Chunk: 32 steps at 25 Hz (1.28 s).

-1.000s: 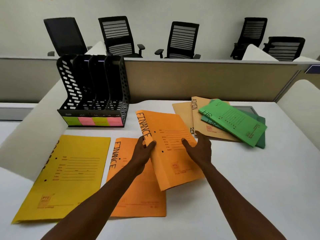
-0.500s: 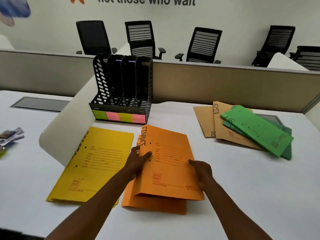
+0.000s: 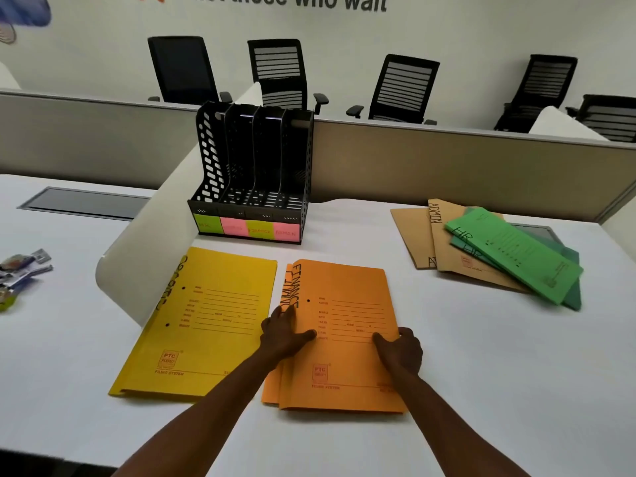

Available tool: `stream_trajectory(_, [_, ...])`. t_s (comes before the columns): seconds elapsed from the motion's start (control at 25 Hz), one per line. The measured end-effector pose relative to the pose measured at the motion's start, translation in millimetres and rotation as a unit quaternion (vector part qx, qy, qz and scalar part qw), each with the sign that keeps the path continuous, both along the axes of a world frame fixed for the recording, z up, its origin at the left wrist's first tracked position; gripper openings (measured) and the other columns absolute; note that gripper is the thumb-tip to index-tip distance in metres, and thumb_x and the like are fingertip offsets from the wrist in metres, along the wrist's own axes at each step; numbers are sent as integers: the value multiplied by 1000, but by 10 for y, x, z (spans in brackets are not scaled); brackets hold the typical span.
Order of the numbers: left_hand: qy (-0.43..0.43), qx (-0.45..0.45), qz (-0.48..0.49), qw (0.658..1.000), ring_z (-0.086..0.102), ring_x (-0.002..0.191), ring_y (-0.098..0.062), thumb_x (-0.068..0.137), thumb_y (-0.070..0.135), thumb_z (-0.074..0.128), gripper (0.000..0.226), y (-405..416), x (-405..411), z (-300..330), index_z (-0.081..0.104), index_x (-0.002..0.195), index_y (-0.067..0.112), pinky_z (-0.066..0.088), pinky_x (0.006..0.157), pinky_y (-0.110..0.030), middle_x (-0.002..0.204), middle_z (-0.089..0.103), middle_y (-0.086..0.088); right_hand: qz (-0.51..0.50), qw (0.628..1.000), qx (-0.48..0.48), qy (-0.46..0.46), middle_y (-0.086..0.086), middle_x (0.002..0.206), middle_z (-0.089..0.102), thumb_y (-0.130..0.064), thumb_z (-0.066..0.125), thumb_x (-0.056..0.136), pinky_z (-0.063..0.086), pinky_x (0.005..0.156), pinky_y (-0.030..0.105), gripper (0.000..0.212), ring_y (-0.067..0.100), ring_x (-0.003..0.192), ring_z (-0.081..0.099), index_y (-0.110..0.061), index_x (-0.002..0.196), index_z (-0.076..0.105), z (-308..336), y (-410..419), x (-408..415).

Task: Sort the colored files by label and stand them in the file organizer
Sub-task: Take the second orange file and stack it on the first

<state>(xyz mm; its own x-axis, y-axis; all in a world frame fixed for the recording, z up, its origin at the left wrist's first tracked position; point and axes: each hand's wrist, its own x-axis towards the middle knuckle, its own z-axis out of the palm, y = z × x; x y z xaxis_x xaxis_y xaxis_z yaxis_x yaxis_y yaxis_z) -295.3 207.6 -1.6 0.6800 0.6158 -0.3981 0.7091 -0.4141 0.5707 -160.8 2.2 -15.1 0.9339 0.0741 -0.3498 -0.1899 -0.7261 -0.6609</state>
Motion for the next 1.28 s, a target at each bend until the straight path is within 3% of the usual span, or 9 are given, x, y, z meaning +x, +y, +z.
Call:
stream_trajectory(0.24, [26,48,-39,998,18,145,-39,84,56,66,94,84,-63,-5,14,157,26,32,112,-50,161,19,-9,18,996,-91,-15,16,136,45,-52,72,80,47,98,45,76,34,125,48,-10,137,44,-54,122,-216])
stream_trajectory(0.52, [-20,20,-23,999,32,140,-34,87,44,68,92,216,-124,-26,16,156,14,32,114,-44,152,37,-13,73,987,-136,-54,13,138,43,-56,67,83,46,100,42,76,31,127,44,-12,139,41,-95,206,-402])
stream_trajectory(0.8, [-40,19,15,999,34,139,-35,84,45,71,91,161,-109,-46,22,154,13,36,112,-46,151,35,-16,91,986,-117,-74,10,127,57,-61,64,82,52,94,39,68,28,115,57,-16,131,53,-78,138,-341])
stream_trajectory(1.04, [-19,49,37,998,33,138,-37,82,49,71,92,102,-66,-74,23,152,11,40,107,-46,151,32,-17,122,985,-94,-79,8,128,57,-55,64,85,50,93,35,64,24,115,58,-15,133,54,-36,78,-296])
stream_trajectory(1.28, [9,72,65,995,28,140,-39,81,51,71,100,17,-62,-141,18,153,6,39,108,-47,154,25,-19,177,978,-86,-67,4,119,59,-62,65,79,52,86,30,60,20,105,62,-20,121,61,-38,59,-204])
